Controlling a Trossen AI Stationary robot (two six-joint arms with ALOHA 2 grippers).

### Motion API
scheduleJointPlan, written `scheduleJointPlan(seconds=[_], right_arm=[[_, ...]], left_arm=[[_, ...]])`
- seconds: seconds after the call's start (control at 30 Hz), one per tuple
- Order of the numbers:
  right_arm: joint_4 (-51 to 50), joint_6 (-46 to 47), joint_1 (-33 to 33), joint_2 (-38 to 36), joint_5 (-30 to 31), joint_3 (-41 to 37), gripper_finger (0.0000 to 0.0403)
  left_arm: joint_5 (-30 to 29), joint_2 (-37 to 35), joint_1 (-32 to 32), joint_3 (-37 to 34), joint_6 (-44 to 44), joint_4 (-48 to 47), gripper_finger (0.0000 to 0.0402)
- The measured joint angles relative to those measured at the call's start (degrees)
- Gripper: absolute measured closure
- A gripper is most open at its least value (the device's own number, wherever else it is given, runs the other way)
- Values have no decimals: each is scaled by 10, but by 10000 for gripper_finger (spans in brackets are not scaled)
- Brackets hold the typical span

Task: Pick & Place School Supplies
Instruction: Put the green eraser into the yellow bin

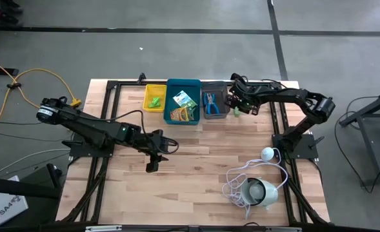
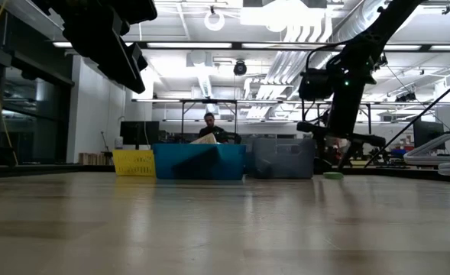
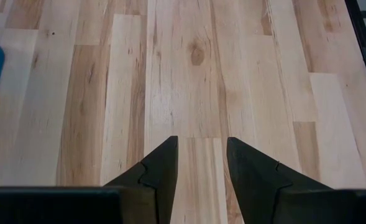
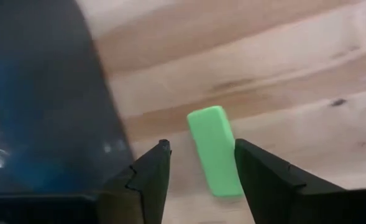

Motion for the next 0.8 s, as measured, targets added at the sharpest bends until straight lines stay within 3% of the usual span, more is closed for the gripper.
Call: scheduleJointPlan(seconds=[0.8], right_arm=[[-8,-1,9,33,37,1,230]], left_arm=[[3,0,0,0,-2,-3,268]])
